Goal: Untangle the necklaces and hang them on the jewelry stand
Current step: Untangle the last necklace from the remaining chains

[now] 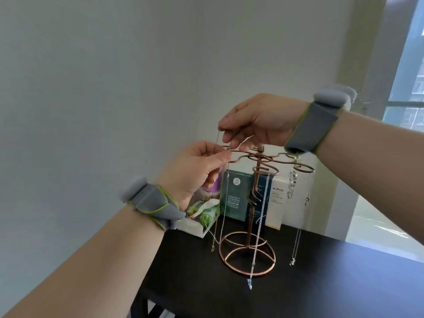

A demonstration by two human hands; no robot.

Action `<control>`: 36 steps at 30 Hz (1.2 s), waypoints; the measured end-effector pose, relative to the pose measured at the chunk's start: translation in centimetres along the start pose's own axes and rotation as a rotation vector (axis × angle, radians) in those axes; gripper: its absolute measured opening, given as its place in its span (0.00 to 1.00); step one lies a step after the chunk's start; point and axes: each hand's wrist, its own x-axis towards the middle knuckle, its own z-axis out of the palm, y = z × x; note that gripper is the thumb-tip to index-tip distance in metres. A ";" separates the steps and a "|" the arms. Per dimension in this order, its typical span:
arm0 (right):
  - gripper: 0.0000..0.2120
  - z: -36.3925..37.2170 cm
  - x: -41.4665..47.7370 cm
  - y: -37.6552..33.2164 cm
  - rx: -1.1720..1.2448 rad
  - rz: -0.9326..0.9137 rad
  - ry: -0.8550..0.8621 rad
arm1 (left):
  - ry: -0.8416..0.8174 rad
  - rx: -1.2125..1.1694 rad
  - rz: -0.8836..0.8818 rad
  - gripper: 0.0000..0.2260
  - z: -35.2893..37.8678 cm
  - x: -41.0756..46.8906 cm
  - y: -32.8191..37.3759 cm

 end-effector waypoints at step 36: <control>0.09 -6.2 12.3 5.9 -0.222 0.142 0.268 | 0.144 0.158 -0.166 0.02 -0.8 15.2 -5.5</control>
